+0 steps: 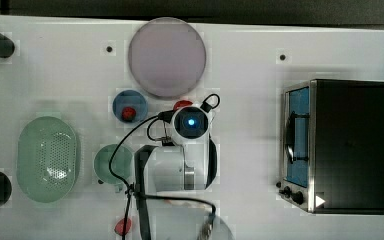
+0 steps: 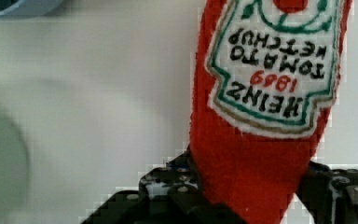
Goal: Pick Ketchup from the table and place it in strainer.
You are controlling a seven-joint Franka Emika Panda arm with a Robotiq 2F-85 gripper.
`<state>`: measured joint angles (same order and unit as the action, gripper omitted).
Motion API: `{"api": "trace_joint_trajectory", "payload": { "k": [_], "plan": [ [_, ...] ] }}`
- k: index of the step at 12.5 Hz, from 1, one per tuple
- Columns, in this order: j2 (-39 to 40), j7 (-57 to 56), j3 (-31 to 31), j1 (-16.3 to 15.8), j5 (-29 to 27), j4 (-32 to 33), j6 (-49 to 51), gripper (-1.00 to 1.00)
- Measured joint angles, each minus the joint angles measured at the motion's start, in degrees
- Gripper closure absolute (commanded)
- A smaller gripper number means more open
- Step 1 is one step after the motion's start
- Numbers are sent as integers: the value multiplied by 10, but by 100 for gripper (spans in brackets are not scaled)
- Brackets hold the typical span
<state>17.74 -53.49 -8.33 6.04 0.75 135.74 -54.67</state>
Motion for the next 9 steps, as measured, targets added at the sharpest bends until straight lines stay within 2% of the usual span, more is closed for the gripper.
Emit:
{"api": "trace_joint_trajectory", "payload": {
  "k": [2, 5, 9],
  "plan": [
    [-67, 1, -2, 3, -7, -12, 83, -23],
    [-175, 16, -4, 5, -7, -66, 200, -23],
    [-253, 93, -34, 5, -11, -145, 317, -23]
  ]
}}
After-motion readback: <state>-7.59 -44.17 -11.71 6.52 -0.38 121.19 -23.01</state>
